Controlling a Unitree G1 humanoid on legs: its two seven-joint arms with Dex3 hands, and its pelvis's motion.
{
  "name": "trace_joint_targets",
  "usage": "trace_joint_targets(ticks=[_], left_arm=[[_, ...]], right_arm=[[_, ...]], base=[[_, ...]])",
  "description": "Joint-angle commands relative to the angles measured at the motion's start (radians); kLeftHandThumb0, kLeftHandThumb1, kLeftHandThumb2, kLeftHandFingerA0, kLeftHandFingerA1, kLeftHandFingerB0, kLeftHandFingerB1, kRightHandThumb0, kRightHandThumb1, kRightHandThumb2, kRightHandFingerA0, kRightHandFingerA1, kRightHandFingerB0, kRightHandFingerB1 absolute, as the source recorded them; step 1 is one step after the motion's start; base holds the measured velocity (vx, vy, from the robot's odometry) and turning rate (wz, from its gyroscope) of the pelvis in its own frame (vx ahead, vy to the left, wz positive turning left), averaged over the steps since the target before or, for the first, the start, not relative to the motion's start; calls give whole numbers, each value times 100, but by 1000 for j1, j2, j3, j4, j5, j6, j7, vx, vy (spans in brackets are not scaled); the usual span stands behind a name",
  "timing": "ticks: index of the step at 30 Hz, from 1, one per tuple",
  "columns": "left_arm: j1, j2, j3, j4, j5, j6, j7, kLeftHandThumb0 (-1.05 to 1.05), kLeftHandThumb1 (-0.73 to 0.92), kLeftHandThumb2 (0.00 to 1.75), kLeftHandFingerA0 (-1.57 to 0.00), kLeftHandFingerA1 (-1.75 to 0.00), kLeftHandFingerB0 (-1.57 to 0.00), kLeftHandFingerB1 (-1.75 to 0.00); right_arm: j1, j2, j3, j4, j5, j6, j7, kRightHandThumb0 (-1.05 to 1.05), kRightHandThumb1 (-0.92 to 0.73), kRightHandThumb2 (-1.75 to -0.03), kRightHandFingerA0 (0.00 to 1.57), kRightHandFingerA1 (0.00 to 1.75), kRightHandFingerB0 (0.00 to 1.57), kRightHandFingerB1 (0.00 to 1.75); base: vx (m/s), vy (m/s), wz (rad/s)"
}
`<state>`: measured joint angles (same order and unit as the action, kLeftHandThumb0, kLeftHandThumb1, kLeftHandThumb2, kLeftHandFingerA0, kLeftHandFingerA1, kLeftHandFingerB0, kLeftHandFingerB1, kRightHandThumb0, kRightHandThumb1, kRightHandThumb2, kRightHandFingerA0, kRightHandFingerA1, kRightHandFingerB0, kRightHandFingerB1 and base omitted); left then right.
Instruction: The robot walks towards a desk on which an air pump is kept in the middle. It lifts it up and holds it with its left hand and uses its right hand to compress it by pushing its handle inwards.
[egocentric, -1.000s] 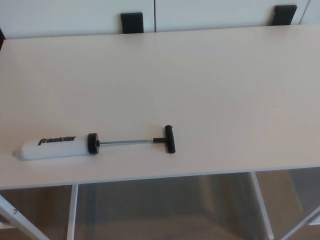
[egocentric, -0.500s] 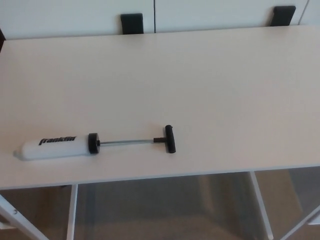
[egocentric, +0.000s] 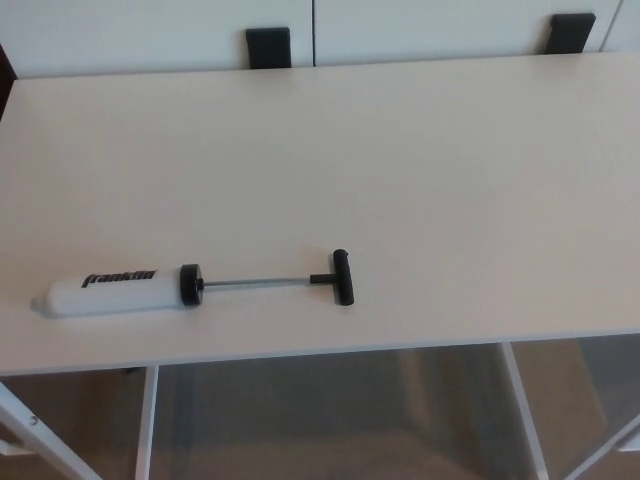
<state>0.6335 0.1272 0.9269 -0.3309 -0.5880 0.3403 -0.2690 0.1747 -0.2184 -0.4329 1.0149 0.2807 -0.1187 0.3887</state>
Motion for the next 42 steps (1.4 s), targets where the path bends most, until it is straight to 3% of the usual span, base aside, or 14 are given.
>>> trace_joint_targets(ticks=[1, 2, 4, 5, 11, 14, 15, 18, 19, 20, 21, 30, 31, 42], left_arm=[[-183, 296, 184, -526, -32, -166, 118, -41, 51, 58, -9, -26, -9, -23], [-259, 392, 134, -560, 14, -127, 115, -39, 33, 75, 0, -36, -2, -34], [-312, 459, 98, -581, 44, -97, 112, -39, 33, 75, 0, -36, -2, -34], [-433, 623, -62, -566, 174, -20, 93, -29, 31, 86, -1, -51, 0, -48], [-623, 737, -400, -425, 349, 35, 33, -29, 25, 83, -2, -50, 0, -47], [-690, 746, -581, -312, 479, -1, -27, -27, 27, 83, -2, -49, -1, -46], [-710, 748, -650, -266, 535, -17, -48, -27, 27, 84, -1, -49, 0, -46], [-731, 755, -716, -225, 584, -27, -60, -27, 27, 84, -1, -49, 0, -46], [-750, 752, -762, -199, 624, -30, -63, -48, 44, 54, -18, -31, -18, -28], [-763, 751, -791, -184, 648, -30, -62, -48, 44, 54, -18, -31, -18, -28], [-775, 734, -842, -150, 691, -41, -70, -27, 28, 84, -1, -49, 0, -46], [-795, 712, -1045, -34, 833, -64, -87, -28, 29, 85, -1, -49, 0, -47], [-794, 706, -1090, -2, 859, -70, -85, -55, 33, 66, -5, -37, -7, -35], [-812, 695, -1234, 81, 943, -64, -54, -55, 38, 67, -5, -35, -9, -27]], right_arm=[[-16, -20, 5, -11, 4, 12, 0, -31, -57, -57, 66, 51, 35, 34], [-13, -21, 7, -15, 1, 12, -2, -33, -58, -57, 67, 51, 36, 34], [-11, -22, 9, -17, -1, 12, -4, -33, -58, -57, 67, 51, 36, 34], [-6, -20, 11, -25, -1, 8, 0, -32, -59, -57, 67, 52, 36, 35], [-13, -22, 20, -28, -9, 7, -5, -33, -55, -56, 68, 51, 36, 35], [-14, -22, 25, -51, -12, 16, -14, -41, -44, -72, 63, 60, 30, 45], [-14, -21, 27, -61, -12, 20, -18, -33, -54, -56, 71, 52, 35, 35], [-16, -20, 30, -70, -13, 23, -21, -33, -54, -56, 71, 52, 35, 35], [-16, -19, 31, -74, -13, 22, -22, -33, -54, -56, 72, 52, 35, 35], [-16, -18, 32, -76, -12, 20, -22, -33, -54, -56, 72, 52, 35, 35], [-19, -21, 33, -71, -14, 16, -19, -35, -53, -56, 72, 52, 36, 35], [-22, -24, 38, -71, -14, 20, -20, -32, -52, -55, 72, 52, 36, 35], [-27, -23, 37, -65, -12, 20, -21, -33, -52, -55, 73, 53, 36, 36], [-41, -21, 48, -48, -20, 16, -29, -35, -52, -56, 71, 51, 37, 35]], base=[[0, 0, 0], [0, 0, 0], [0, 0, 0], [0, 0, 0], [0, 0, 0], [0, 0, 0], [0, 0, 0], [0, 1, 4], [0, 0, 0], [0, 0, 0], [0, 0, 0], [0, 0, 0], [0, 0, 0], [0, 0, 0]])
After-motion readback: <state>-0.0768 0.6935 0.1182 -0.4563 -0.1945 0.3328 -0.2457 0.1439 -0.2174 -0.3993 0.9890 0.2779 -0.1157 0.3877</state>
